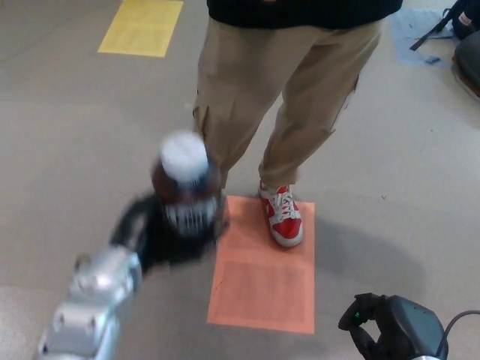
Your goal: The robot recieved a bottle of protein shake from a person using its left hand and then shake the protein up and down 2 two times and hand it back to the person
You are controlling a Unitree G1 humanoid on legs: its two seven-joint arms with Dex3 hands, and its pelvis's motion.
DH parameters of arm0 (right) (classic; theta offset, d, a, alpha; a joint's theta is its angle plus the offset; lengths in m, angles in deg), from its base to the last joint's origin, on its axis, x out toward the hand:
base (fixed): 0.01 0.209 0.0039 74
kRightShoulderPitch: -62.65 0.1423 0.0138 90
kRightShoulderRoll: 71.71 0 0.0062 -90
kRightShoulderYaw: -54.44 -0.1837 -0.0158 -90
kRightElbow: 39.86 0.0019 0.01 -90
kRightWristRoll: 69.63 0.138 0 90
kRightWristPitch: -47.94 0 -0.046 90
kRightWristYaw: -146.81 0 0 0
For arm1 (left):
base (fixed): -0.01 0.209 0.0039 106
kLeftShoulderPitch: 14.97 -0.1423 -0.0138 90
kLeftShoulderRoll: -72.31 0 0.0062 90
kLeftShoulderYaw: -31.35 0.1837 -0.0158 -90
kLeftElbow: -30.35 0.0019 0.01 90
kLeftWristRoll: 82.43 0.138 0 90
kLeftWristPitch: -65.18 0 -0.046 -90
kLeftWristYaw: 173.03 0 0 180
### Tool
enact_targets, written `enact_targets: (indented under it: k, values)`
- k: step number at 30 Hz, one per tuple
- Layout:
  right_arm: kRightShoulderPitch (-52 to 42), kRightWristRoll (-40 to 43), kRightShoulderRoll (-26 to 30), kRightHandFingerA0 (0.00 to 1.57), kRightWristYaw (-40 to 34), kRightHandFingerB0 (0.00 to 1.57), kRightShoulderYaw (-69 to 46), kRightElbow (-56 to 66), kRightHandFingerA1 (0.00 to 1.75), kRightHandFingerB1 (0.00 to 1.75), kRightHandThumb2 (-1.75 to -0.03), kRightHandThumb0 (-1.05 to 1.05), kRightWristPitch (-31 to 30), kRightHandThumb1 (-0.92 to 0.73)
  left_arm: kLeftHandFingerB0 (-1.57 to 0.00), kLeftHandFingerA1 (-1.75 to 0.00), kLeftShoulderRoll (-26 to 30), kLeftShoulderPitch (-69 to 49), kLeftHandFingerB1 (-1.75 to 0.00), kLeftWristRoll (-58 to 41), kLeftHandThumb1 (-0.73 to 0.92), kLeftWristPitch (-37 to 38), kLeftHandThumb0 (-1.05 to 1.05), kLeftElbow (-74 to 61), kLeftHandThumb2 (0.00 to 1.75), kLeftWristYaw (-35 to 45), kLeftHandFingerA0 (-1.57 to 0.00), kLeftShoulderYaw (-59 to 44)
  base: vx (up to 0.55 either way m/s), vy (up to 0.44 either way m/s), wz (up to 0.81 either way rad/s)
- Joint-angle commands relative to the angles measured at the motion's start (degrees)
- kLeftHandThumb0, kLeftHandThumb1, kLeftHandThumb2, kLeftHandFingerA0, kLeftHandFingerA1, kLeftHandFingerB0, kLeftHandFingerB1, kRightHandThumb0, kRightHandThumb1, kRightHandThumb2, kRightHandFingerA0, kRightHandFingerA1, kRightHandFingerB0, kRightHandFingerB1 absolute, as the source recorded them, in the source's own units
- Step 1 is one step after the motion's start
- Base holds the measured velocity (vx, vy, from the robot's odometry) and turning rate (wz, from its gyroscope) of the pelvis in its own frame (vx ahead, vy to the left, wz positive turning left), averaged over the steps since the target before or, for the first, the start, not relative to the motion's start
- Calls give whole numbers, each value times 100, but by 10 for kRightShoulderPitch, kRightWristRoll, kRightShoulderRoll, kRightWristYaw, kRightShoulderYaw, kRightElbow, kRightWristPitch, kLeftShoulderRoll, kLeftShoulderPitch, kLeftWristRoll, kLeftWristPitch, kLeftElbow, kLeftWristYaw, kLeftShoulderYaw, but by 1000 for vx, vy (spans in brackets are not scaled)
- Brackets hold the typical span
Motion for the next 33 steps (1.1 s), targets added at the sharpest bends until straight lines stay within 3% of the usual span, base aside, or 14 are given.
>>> enact_targets:
  k: [1, 2, 5, 6, 10, 11, 12, 14, 18, 21, 23, 24, 32, 33]
  values:
    - [-8, 10, 2, 103, 4, 95, -9, -3, 97, 71, -109, -46, 0, -52, -75, -94, -15, 30, -96, -37, 84, -46, -17, -73, 64, -8, -111, -28, 0, 0, 0]
    - [-7, 10, 2, 100, 5, 89, -9, -3, 99, 81, -116, -45, 0, -50, -72, -91, -14, -2, -94, -21, 82, -41, -20, -37, 64, 7, -115, -8, 0, 0, 0]
    - [-7, 11, -3, 103, 4, 91, -12, -2, 104, 82, -116, -46, 0, -50, -76, -88, -5, -84, -91, 20, 80, -18, -22, 61, 63, 26, -116, 43, 0, 0, 0]
    - [-3, 14, -1, 104, 6, 96, -15, -2, 105, 74, -114, -46, 2, -50, -76, -88, -7, -83, -90, 19, 81, -16, -22, 68, 63, 22, -117, 44, 0, 0, 0]
    - [1, 7, 2, 102, 6, 90, -10, -2, 102, 83, -116, -48, -3, -53, -72, -94, -2, 8, -90, -38, 84, -70, -30, -64, 65, 8, -111, -6, 0, 0, 2]
    - [-1, 6, 2, 100, 6, 94, -10, -2, 101, 72, -108, -48, -2, -56, -72, -98, -4, 26, -92, -52, 85, -83, -28, -88, 65, 1, -110, -22, 0, 0, 12]
    - [-4, 6, 1, 102, 5, 90, -8, -2, 102, 81, -115, -49, 0, -53, -72, -98, -8, 52, -93, -69, 86, -103, -28, -122, 65, -12, -110, -45, 0, 0, 0]
    - [-2, 3, 2, 105, -1, 94, -5, -2, 109, 73, -106, -51, 2, -59, -75, -100, -12, 80, -93, -72, 85, -103, -23, -143, 65, -23, -107, -61, 0, 0, 0]
    - [-4, 10, 0, 102, 7, 89, -10, -2, 105, 81, -115, -48, -1, -53, -71, -92, -1, 4, -91, -25, 84, -98, -23, -88, 64, 29, -111, 4, 0, 0, 0]
    - [-8, 8, 0, 108, -3, 97, -9, -2, 97, 69, -110, -47, 3, -54, -73, -88, 9, -37, -94, -4, 81, -93, -22, -16, 64, 50, -116, 53, 0, 0, 0]
    - [-6, 14, 2, 103, 6, 91, -14, -3, 99, 81, -116, -48, 5, -52, -74, -91, 7, -29, -92, -6, 80, -91, -23, -7, 63, 47, -115, 61, 0, 0, 0]
    - [-10, 15, 2, 101, 10, 94, -14, -3, 106, 72, -110, -49, 5, -54, -74, -92, 7, -15, -93, -10, 79, -112, -23, -19, 65, 43, -114, 61, 0, 0, 0]
    - [-13, 13, 3, 103, 11, 95, -15, -1, 97, 71, -106, -49, 7, -54, -71, -89, 20, 131, -87, -22, 78, -231, -24, 2, 62, 57, -114, 60, 0, 0, 0]
    - [-14, 12, 2, 104, 5, 91, -14, -1, 109, 82, -114, -49, 10, -50, -68, -89, 24, 172, -85, -22, 78, -263, -23, 22, 63, 60, -113, 63, 0, 0, 0]
